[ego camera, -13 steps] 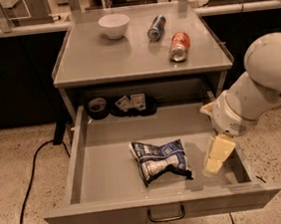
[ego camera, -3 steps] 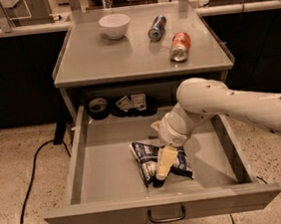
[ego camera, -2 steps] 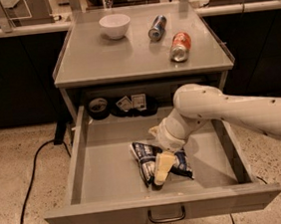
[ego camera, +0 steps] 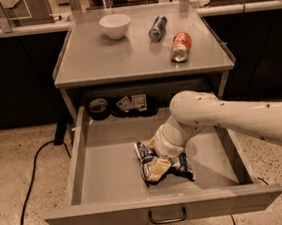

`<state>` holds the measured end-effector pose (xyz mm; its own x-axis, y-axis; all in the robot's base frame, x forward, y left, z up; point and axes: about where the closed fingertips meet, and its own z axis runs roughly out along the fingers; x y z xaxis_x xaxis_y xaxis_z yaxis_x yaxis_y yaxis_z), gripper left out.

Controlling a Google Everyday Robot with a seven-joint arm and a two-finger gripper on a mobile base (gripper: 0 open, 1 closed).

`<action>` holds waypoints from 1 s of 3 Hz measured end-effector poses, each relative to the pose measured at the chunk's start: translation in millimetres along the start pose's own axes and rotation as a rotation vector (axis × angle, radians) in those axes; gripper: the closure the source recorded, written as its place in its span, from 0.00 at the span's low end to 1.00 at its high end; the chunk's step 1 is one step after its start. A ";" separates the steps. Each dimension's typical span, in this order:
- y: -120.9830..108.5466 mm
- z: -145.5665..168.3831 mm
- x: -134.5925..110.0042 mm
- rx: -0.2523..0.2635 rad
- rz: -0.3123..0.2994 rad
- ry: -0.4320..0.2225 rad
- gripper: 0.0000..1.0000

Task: Pick blue chip bag from top drawer and place on counter

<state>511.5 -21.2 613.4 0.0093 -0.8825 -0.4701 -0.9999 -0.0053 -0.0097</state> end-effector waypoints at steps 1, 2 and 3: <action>0.0 0.0 0.0 0.000 0.000 0.000 0.65; -7.6 -27.9 -15.9 0.022 0.001 -0.006 0.88; -29.7 -94.2 -58.9 0.064 -0.026 0.009 1.00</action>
Offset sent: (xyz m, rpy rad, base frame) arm 0.0228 0.0007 0.0953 0.0189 -0.0595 -0.0387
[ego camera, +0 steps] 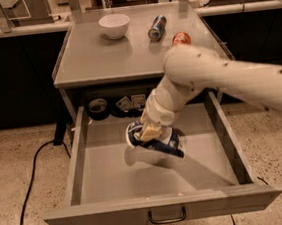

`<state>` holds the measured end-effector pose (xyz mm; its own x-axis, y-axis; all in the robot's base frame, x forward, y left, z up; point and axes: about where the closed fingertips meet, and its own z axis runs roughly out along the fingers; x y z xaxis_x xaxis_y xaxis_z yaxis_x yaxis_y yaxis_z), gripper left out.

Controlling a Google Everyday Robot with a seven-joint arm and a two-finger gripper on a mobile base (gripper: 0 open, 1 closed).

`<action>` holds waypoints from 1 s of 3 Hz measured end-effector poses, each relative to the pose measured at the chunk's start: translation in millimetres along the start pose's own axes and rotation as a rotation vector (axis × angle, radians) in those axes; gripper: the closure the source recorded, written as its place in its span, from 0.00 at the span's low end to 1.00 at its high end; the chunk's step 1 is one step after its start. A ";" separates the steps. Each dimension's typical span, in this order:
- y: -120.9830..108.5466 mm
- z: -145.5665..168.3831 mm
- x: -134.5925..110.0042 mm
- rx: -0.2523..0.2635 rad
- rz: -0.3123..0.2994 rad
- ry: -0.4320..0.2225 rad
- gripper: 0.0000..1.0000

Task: Pick blue chip bag from top drawer and place on counter

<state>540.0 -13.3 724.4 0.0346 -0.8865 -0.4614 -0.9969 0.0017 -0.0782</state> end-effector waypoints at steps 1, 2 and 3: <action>-20.6 -64.6 -48.8 0.005 -0.071 -0.034 1.00; -31.8 -97.8 -99.6 -0.073 -0.170 -0.094 1.00; -48.4 -91.3 -136.3 -0.206 -0.259 -0.134 1.00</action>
Offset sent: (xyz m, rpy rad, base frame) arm 0.0647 0.0816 0.2847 0.2180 -0.1158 0.3337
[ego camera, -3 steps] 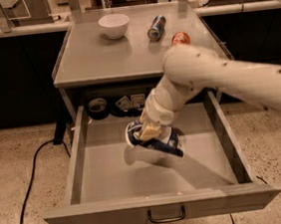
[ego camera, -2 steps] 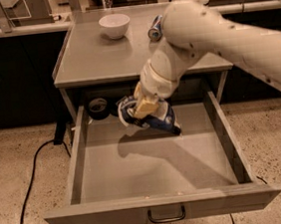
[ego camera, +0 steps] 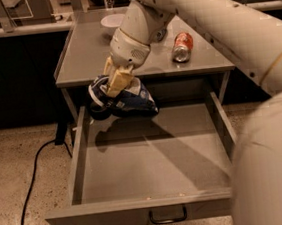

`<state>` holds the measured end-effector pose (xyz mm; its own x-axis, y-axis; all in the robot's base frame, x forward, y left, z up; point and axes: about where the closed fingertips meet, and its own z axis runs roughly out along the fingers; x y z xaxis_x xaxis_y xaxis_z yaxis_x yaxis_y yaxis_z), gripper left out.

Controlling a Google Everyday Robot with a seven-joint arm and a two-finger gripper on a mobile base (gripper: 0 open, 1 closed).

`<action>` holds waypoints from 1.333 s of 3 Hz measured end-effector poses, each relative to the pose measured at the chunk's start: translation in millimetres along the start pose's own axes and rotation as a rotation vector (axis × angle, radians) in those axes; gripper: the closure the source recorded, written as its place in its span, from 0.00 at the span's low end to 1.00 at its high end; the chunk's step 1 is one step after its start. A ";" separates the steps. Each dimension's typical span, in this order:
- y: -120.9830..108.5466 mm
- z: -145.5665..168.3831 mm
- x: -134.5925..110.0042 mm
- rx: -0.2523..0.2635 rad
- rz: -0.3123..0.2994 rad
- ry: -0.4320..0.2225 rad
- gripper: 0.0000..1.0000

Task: Pick blue chip bag from top drawer and place on counter

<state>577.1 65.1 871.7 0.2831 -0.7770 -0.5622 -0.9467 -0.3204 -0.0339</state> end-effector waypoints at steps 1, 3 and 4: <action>-52.4 18.9 -8.6 -0.020 -0.109 -0.039 1.00; -72.9 3.1 -17.9 0.045 -0.140 -0.057 1.00; -88.3 -2.5 -14.3 0.073 -0.136 0.003 1.00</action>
Offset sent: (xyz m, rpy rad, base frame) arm 0.0377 0.0293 -0.0095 0.0377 -0.0192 0.0945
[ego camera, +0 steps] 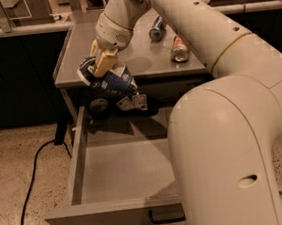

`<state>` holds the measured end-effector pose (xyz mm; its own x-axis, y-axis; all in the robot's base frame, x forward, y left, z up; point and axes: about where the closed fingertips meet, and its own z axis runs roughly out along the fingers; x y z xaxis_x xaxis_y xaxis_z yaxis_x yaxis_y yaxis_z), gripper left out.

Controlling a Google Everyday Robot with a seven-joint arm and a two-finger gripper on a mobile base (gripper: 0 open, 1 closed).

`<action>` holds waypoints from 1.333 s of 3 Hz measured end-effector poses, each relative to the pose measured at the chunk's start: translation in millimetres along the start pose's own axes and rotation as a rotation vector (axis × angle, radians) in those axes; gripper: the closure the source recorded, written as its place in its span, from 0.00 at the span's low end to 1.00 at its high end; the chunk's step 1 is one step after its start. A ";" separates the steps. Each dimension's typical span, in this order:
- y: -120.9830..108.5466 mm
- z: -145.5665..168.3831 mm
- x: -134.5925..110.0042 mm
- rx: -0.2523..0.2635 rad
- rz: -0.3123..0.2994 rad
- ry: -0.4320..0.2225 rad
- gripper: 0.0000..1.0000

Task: Pick blue chip bag from top drawer and place on counter

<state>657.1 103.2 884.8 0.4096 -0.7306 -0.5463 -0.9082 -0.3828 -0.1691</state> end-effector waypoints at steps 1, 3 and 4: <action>-27.5 -18.8 16.8 0.117 0.015 0.126 1.00; -71.5 -45.2 33.5 0.365 0.013 0.283 1.00; -96.8 -20.7 61.0 0.392 0.047 0.310 1.00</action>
Offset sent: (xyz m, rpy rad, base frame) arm 0.0957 -0.0367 0.0511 -0.1204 -0.4810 -0.3428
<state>771.8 83.9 884.8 0.3193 -0.8985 -0.3011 -0.8660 -0.1476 -0.4777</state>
